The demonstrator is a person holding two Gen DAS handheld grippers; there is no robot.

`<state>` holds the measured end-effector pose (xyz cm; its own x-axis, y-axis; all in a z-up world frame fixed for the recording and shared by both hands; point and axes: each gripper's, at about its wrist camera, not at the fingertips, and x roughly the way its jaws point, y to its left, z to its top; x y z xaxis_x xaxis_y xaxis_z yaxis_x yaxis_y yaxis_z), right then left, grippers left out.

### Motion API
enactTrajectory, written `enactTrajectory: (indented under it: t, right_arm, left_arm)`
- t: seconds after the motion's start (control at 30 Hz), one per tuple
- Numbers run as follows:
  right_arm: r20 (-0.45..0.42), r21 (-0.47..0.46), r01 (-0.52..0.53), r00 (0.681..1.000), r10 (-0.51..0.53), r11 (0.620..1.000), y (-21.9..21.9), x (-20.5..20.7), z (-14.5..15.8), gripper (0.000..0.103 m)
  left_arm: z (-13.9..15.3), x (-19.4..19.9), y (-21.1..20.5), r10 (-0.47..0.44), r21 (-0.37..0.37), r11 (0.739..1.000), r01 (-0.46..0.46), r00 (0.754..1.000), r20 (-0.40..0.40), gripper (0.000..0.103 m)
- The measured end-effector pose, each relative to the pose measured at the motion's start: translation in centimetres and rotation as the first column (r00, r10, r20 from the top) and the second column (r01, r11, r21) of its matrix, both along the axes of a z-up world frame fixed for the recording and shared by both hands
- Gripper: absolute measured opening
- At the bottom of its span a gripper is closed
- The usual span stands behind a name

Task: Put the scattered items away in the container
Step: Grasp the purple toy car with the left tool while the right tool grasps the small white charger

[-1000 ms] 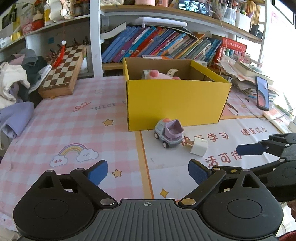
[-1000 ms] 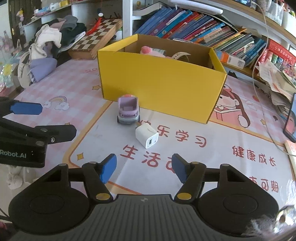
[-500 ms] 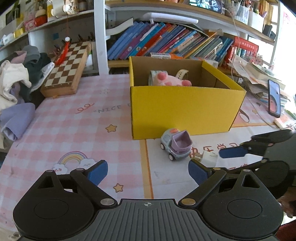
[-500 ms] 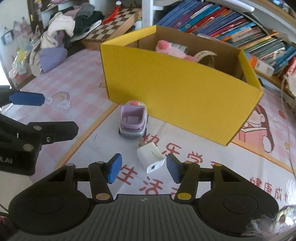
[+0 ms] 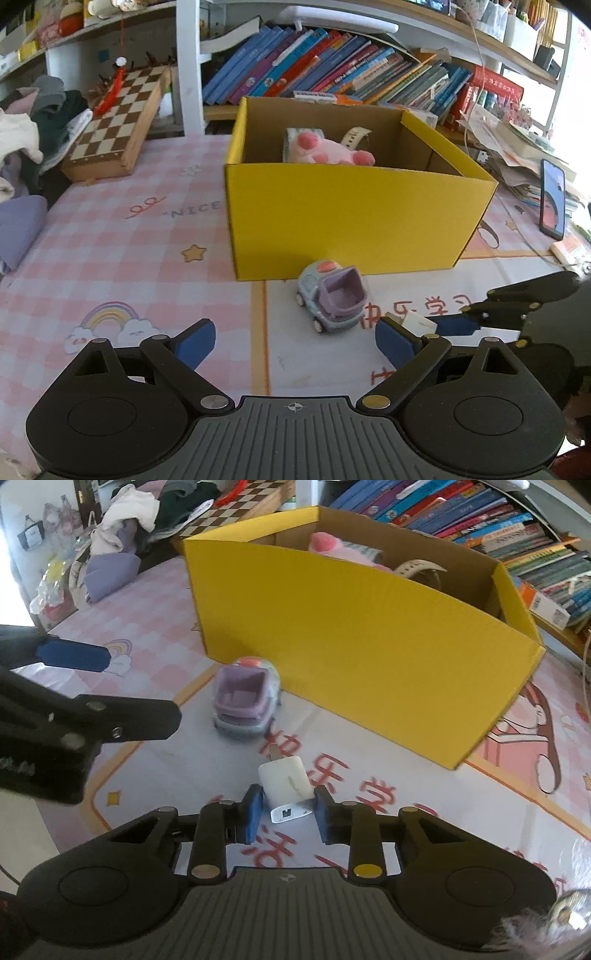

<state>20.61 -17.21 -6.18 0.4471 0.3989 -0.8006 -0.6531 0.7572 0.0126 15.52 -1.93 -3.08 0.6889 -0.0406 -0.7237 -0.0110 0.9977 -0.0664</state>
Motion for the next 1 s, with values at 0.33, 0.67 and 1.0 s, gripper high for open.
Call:
enactTrajectory:
  t: [0.33,0.67,1.0]
  right_arm:
    - [0.021,-0.016,0.06,0.998,-0.06,0.998,-3.5,0.1,0.2,0.028]
    - [0.042,-0.034,0.042,0.998,-0.041,0.999,-4.3,-0.2,0.2,0.028]
    - [0.039,-0.008,0.054,0.998,-0.053,0.999,-4.1,-0.8,0.5,0.028]
  left_arm:
    - [-2.0,3.6,-2.1,-0.037,0.022,0.999,0.038,0.999,-0.034,0.083]
    - [-3.9,5.7,-2.7,-0.023,0.03,0.999,0.025,0.997,-0.075,0.059]
    - [-3.3,4.1,-1.8,-0.027,-0.009,1.0,0.026,0.996,-0.083,0.046]
